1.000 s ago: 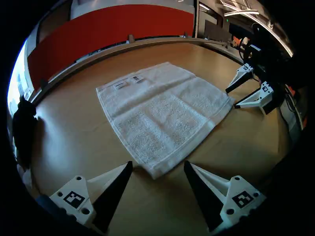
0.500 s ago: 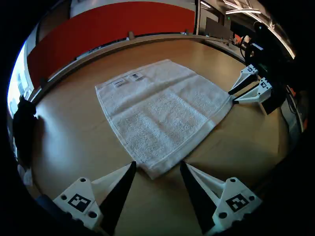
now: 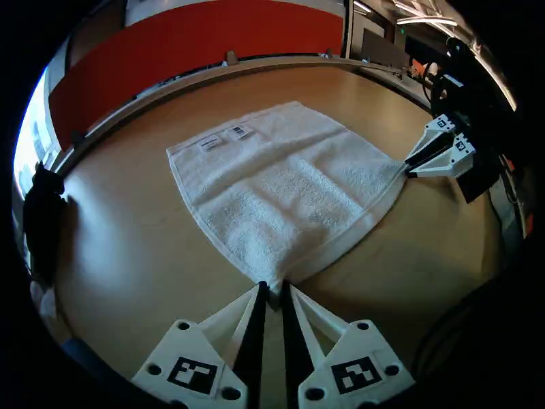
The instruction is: Fold towel
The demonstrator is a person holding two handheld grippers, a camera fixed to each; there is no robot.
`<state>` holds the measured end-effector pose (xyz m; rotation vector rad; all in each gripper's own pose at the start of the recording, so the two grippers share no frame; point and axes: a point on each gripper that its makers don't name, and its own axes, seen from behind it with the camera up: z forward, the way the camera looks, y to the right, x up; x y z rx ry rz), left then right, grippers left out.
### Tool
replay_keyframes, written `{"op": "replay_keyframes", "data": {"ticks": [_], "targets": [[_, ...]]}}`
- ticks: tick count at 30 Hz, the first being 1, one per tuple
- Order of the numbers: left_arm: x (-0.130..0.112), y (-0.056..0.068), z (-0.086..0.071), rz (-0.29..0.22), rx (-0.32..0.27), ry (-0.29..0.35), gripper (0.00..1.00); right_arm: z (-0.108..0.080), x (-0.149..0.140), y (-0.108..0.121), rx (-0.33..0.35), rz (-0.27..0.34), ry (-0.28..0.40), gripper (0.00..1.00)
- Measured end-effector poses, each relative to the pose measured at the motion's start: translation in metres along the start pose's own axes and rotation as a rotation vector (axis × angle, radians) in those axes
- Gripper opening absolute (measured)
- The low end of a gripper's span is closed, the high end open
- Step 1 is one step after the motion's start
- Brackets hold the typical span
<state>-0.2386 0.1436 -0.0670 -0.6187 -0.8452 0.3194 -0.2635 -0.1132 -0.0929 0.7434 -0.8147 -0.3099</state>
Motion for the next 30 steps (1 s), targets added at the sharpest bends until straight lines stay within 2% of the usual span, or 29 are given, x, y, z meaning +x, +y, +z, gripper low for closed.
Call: {"op": "replay_keyframes", "data": {"ticks": [9, 15, 30], "targets": [[0.006, 0.004, -0.011, -0.053, -0.024, 0.007, 0.15, -0.015, 0.014, 0.003, -0.015, 0.009, 0.041, 0.16], [0.020, 0.005, -0.029, -0.064, -0.020, 0.036, 0.15, -0.032, 0.026, 0.002, -0.025, 0.001, 0.065, 0.16], [0.038, 0.020, -0.074, -0.075, -0.053, 0.061, 0.15, -0.080, 0.051, -0.007, -0.027, -0.036, 0.106, 0.16]]}}
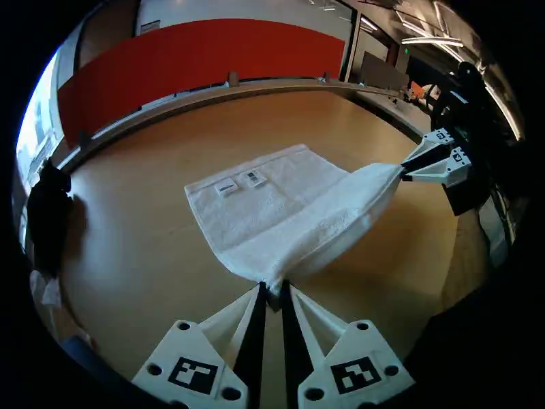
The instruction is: Fold towel
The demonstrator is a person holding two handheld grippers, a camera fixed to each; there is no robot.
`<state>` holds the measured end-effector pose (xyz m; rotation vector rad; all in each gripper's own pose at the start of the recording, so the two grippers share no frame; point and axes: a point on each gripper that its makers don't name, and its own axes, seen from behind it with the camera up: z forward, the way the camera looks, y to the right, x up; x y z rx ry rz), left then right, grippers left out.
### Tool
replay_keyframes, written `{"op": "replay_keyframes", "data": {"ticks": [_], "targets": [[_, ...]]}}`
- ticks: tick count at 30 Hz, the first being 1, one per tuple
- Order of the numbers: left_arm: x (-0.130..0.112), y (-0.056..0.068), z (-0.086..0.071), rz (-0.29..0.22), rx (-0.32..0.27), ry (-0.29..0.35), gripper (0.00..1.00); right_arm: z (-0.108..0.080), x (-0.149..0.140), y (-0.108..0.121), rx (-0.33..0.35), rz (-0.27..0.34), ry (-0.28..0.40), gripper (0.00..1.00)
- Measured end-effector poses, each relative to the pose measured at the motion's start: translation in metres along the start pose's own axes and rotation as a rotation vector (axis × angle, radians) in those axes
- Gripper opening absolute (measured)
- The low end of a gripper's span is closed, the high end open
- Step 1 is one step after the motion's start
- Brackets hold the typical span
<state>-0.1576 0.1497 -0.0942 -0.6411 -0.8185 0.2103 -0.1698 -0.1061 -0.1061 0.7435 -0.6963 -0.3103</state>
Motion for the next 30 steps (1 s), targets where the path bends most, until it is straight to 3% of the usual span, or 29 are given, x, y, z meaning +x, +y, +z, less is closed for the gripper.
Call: {"op": "replay_keyframes", "data": {"ticks": [30], "targets": [[0.010, 0.025, -0.045, -0.064, -0.017, 0.007, 0.15, -0.043, 0.021, -0.011, 0.005, -0.024, 0.008, 0.16]]}}
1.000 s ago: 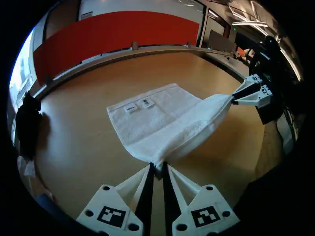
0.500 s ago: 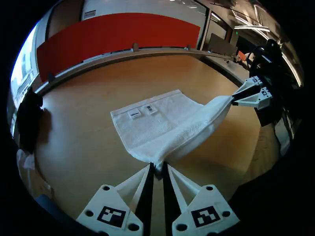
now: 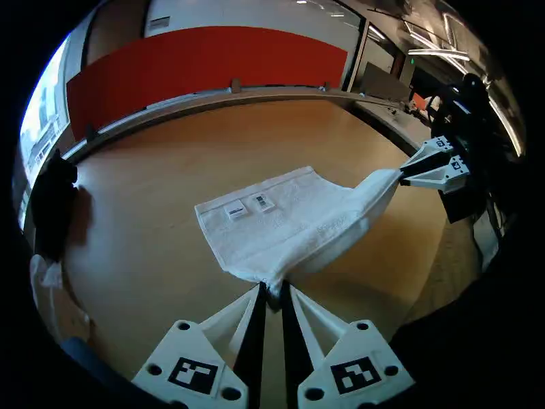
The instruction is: Fold towel
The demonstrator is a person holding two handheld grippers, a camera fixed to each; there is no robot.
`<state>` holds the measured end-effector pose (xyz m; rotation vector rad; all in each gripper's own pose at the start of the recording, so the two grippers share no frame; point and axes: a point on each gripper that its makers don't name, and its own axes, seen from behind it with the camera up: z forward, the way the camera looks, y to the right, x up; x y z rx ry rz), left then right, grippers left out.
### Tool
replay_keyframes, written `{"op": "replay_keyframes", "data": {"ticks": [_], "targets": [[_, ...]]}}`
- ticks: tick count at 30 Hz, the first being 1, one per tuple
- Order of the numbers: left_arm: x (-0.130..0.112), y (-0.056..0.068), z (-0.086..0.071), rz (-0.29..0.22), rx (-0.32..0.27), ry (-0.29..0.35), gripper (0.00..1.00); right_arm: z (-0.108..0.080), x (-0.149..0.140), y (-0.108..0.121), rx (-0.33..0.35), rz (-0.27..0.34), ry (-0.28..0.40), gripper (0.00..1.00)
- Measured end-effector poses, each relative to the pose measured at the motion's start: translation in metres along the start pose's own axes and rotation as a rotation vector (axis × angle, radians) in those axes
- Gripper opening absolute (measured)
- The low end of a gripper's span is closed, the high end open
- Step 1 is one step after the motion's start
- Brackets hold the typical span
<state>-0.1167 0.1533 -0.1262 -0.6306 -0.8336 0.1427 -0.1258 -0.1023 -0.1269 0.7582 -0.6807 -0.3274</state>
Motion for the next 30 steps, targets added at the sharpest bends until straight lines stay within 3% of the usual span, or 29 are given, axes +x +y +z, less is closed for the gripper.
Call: {"op": "replay_keyframes", "data": {"ticks": [15, 30], "targets": [[0.000, 0.010, -0.013, -0.018, -0.005, -0.012, 0.15, -0.014, 0.002, -0.008, 0.007, 0.000, -0.008, 0.16], [0.000, -0.001, 0.000, -0.026, 0.005, -0.037, 0.15, 0.001, 0.004, -0.001, 0.018, 0.000, -0.018, 0.16]]}}
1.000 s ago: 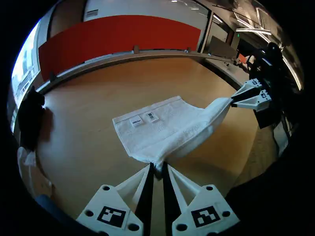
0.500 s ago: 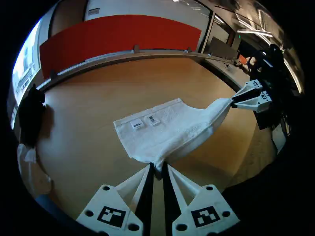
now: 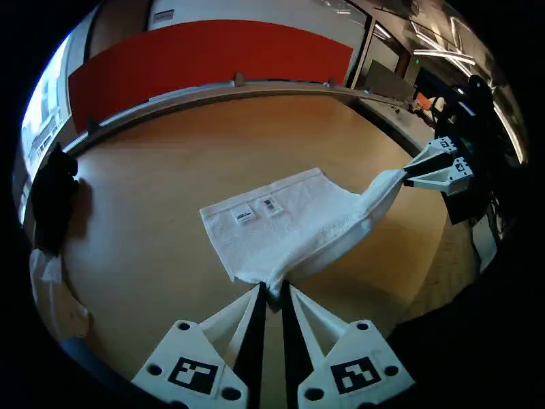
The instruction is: Fold towel
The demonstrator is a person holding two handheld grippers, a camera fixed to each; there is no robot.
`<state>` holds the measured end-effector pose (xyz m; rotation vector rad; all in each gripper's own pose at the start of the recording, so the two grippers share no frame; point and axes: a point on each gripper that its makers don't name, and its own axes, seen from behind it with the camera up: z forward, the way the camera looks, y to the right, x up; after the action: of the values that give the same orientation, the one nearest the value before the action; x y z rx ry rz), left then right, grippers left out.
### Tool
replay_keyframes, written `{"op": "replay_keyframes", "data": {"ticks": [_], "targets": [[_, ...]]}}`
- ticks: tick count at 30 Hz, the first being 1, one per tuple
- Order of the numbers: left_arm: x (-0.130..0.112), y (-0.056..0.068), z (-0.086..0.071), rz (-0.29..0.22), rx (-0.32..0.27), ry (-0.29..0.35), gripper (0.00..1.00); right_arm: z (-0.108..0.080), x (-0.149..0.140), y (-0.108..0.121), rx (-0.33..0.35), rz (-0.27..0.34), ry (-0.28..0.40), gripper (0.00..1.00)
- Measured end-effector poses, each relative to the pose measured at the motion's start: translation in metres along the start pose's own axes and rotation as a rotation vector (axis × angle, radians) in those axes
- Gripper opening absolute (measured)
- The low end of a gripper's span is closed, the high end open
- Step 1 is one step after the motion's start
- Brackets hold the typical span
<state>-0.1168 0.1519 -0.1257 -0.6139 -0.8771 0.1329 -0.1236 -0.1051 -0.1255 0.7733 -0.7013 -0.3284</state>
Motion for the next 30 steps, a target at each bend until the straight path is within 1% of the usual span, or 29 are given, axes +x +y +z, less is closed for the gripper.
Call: {"op": "replay_keyframes", "data": {"ticks": [6, 15, 21, 24, 30], "targets": [[0.008, -0.013, 0.015, -0.018, 0.017, -0.005, 0.15, 0.014, -0.001, 0.012, -0.005, -0.003, -0.010, 0.16], [0.018, -0.033, 0.045, -0.032, 0.050, -0.027, 0.15, 0.041, 0.002, 0.031, -0.014, -0.003, -0.022, 0.16], [0.026, -0.045, 0.065, -0.053, 0.063, -0.038, 0.15, 0.057, 0.001, 0.044, -0.018, 0.009, -0.032, 0.16], [0.025, -0.048, 0.073, -0.057, 0.056, -0.053, 0.15, 0.065, -0.003, 0.050, -0.021, 0.017, -0.045, 0.16], [0.023, -0.053, 0.083, -0.035, 0.057, -0.072, 0.15, 0.075, -0.009, 0.056, -0.010, 0.023, -0.067, 0.16]]}}
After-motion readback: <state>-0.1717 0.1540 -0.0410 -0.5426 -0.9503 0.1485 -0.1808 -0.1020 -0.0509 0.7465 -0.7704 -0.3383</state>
